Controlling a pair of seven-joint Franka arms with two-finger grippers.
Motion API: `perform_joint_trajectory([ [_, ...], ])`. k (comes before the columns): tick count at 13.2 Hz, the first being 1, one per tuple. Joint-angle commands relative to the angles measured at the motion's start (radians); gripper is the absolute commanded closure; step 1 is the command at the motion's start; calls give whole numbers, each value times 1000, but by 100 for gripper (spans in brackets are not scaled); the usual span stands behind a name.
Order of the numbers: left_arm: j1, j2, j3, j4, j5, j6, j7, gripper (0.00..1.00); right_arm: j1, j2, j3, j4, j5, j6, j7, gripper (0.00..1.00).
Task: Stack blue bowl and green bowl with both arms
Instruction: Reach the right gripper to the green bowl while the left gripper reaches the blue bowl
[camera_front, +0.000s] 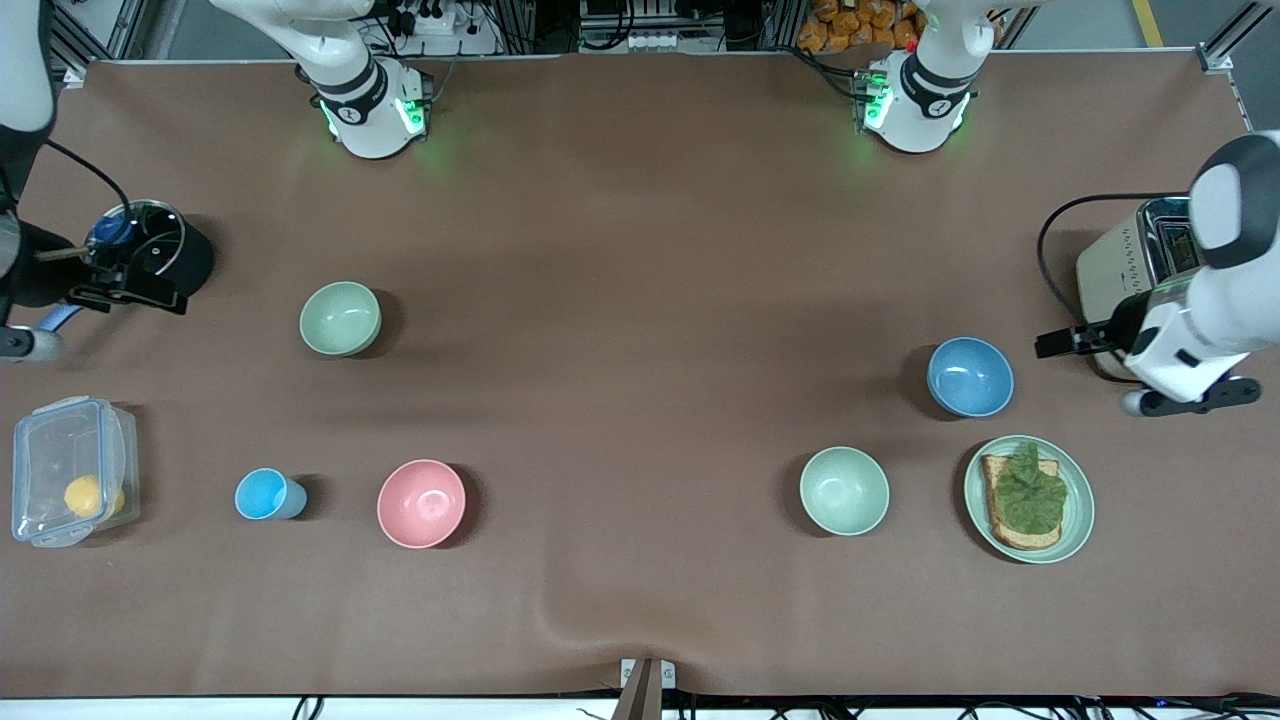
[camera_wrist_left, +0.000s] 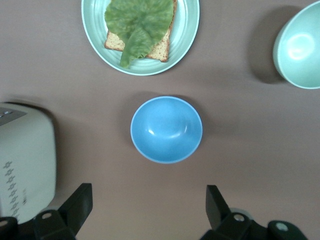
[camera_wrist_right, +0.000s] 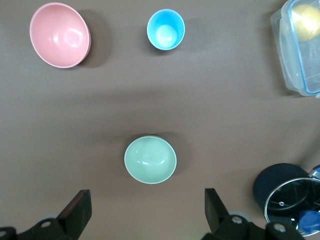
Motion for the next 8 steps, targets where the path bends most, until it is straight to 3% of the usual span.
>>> perform_joint_trajectory([
  [1, 15, -29, -1, -170, 1, 172, 19, 0, -4, -101, 6, -200, 5, 95, -17, 0],
  [5, 47, 80, -1, -254, 21, 375, 25, 0, 50, -95, 9, -341, -9, 195, -24, 0],
  [8, 68, 130, -1, -254, 21, 403, 31, 0, 49, -108, 9, -512, -9, 431, -103, 0],
])
